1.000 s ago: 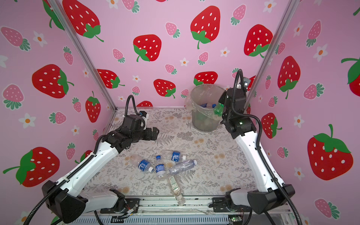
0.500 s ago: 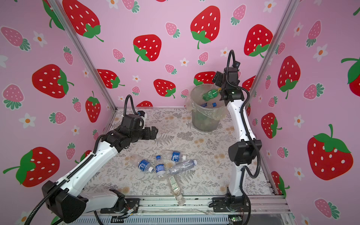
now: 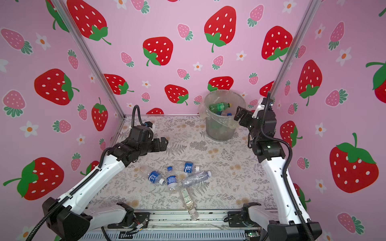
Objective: Throw the plastic bottles in the bin
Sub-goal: Throw the plastic bottle into the trash bin, then pick up the plastic bottle from the middle-left of the table.
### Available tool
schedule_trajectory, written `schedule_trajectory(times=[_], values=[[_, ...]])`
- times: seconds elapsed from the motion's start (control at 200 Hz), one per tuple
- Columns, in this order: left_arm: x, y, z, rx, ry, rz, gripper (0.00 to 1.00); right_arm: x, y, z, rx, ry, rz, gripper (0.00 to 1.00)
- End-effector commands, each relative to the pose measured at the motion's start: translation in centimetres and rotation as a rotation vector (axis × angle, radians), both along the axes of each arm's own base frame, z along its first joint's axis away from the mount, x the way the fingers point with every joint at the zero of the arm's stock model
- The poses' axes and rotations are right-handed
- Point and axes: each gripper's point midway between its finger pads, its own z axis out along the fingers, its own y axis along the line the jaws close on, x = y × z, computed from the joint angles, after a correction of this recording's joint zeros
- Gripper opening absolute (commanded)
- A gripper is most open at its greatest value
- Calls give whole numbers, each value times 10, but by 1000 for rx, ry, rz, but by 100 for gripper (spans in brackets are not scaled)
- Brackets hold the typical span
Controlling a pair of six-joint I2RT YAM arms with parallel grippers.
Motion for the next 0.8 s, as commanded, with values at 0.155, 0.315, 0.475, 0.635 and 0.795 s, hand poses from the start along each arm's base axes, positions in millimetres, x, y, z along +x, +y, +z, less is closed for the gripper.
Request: schedule_trajectory(times=[0.155, 0.315, 0.475, 0.635, 0.795], values=[[-5, 38, -13, 4, 37, 255, 99, -34, 3, -89, -27, 212, 58, 99], [-14, 61, -29, 25, 105, 430, 99, -53, 2, -131, -33, 294, 72, 99], [-20, 61, -40, 22, 152, 444, 99, -69, -1, -152, -55, 335, 82, 99], [-22, 59, -40, 6, 155, 420, 99, -76, 3, -175, -52, 380, 110, 99], [-27, 65, -46, -4, 189, 456, 99, -81, 5, -189, -50, 403, 123, 99]])
